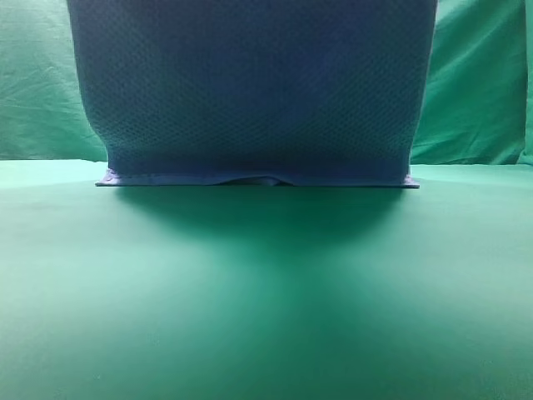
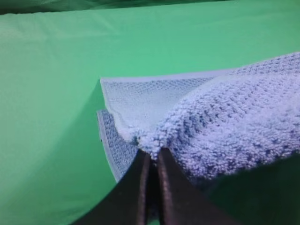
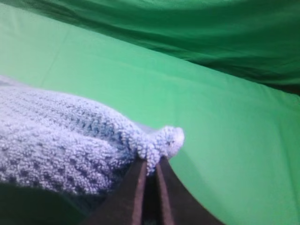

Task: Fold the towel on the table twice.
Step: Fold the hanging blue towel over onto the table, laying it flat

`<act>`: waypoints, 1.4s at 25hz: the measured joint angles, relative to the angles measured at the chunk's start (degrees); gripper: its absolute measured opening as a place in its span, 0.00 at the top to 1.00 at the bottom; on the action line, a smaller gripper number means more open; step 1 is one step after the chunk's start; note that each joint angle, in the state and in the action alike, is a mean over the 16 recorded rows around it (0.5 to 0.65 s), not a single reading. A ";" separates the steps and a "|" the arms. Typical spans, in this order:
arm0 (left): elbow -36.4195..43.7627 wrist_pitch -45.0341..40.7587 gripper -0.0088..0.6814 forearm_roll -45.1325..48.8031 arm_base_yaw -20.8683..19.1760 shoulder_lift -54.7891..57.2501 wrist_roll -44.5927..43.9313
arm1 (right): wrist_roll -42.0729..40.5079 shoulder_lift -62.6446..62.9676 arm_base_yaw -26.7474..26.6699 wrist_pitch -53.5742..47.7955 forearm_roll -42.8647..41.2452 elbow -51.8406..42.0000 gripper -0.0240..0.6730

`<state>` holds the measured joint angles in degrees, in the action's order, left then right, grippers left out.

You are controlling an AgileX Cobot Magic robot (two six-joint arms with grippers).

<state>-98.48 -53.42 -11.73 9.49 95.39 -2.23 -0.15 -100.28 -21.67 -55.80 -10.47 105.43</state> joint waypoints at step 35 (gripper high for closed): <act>58.92 6.68 0.99 -18.17 0.15 -41.53 -7.29 | 7.53 40.83 -5.54 8.19 8.27 -57.54 0.97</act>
<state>-39.55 -46.74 -29.90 9.64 53.86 -9.52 7.38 -59.45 -27.21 -47.61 -2.20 47.89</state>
